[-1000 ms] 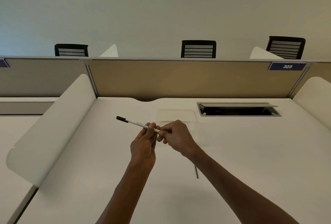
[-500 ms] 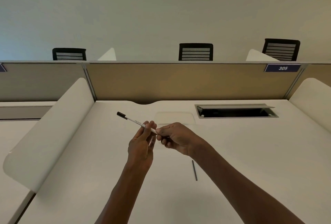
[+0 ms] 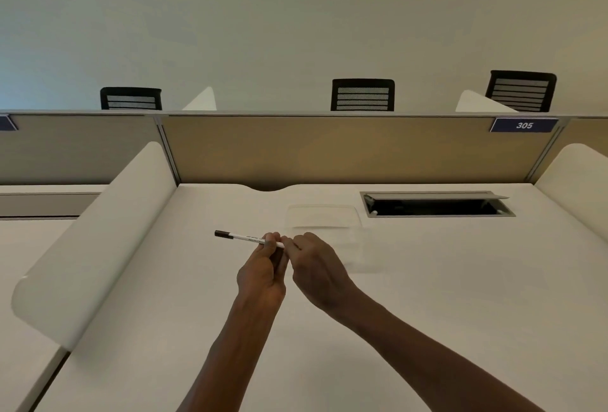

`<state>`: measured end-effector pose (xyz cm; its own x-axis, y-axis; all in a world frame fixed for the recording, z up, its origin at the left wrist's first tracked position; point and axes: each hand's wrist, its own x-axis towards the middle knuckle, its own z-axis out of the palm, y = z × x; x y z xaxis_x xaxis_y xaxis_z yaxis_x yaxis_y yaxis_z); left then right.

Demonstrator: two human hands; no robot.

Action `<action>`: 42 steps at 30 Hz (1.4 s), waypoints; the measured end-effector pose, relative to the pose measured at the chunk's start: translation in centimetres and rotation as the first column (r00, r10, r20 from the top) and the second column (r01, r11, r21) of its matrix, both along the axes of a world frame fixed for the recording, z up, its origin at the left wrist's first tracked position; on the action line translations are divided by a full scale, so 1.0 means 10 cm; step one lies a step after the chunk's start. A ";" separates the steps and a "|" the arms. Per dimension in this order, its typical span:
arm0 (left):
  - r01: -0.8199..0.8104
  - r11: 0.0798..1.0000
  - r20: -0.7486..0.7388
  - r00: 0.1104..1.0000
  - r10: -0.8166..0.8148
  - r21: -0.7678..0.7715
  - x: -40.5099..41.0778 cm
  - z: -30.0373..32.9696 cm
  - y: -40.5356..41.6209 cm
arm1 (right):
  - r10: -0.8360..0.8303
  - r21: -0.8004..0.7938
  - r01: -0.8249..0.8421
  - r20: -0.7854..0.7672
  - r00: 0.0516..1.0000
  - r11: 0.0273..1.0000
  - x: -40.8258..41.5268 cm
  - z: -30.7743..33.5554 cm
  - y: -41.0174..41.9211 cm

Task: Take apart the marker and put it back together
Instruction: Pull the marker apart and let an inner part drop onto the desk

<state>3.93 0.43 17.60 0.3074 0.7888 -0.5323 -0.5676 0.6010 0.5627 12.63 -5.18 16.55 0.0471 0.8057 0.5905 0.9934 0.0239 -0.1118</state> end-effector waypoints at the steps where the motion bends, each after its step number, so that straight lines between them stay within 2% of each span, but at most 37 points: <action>1: 0.003 1.000 -0.005 1.000 -0.003 -0.010 -0.01 0.00 0.00 | 0.015 0.011 -0.015 0.042 0.999 1.000 0.01 -0.01 0.00; 7: 0.011 0.999 -0.025 1.000 -0.013 -0.052 -0.03 -0.02 -0.01 | 0.123 -0.030 -0.120 0.188 0.974 0.992 0.09 -0.03 -0.04; 13: -0.010 0.997 0.004 1.000 0.010 -0.080 -0.04 0.00 -0.01 | 0.204 -0.019 -0.211 0.362 0.910 0.977 0.17 0.03 -0.04; 16: 0.002 0.998 0.055 0.998 0.002 -0.068 -0.04 0.00 0.00 | 0.204 -0.037 -0.204 0.348 0.915 0.978 0.19 0.08 -0.04; 20: 0.062 0.998 0.117 0.991 -0.058 -0.028 -0.07 -0.02 0.02 | 0.162 -0.047 -0.157 0.176 0.971 0.987 0.15 0.09 -0.05; 24: 0.156 0.984 -0.054 0.987 -0.151 0.092 -0.12 -0.07 0.04 | 0.126 -0.050 -0.123 0.060 0.990 0.991 0.18 0.08 -0.02; 27: 0.288 0.937 -0.284 0.932 -0.226 0.198 -0.20 -0.08 0.04 | 0.107 -0.046 -0.106 0.031 0.994 0.993 0.25 0.06 0.01; 28: 0.305 0.910 -0.414 0.894 -0.171 0.282 -0.22 -0.11 0.04 | 0.103 -0.041 -0.102 0.024 0.994 0.994 0.28 0.05 0.01; 29: 0.313 0.857 -0.550 0.834 -0.041 0.410 -0.23 -0.13 0.06 | 0.101 -0.029 -0.101 0.018 0.995 0.995 0.31 0.05 0.02; 30: 0.330 0.758 -0.640 0.755 0.147 0.562 -0.25 -0.14 0.07 | 0.101 -0.015 -0.101 0.010 0.995 0.995 0.33 0.05 0.02; 32: 0.398 0.461 -0.596 0.663 0.453 0.793 -0.29 -0.14 0.11 | 0.115 0.009 -0.115 -0.007 0.993 0.993 0.37 0.05 0.01; 33: 0.449 0.322 -0.553 0.655 0.516 0.833 -0.29 -0.14 0.14 | 0.129 0.022 -0.129 -0.007 0.992 0.991 0.37 0.05 0.00; 35: 0.579 0.142 -0.561 0.652 0.510 0.803 -0.28 -0.15 0.21 | 0.165 0.049 -0.165 -0.008 0.986 0.985 0.38 0.06 -0.02; 37: 0.687 0.041 -0.621 0.628 0.468 0.726 -0.25 -0.16 0.25 | 0.193 0.080 -0.191 -0.013 0.981 0.978 0.39 0.07 -0.04; 39: 0.723 -0.041 -0.642 0.637 0.428 0.690 -0.24 -0.17 0.28 | 0.213 0.106 -0.210 -0.020 0.977 0.972 0.41 0.07 -0.06; 42: 0.707 -0.089 -0.629 0.672 0.390 0.701 -0.25 -0.18 0.31 | 0.231 0.113 -0.226 -0.031 0.973 0.968 0.44 0.08 -0.09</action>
<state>1.47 3.56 15.78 0.6489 0.5379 0.5381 0.1658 -0.7902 0.5900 17.04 -6.10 17.40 -0.1032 0.7300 0.6756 0.9545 0.2637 -0.1391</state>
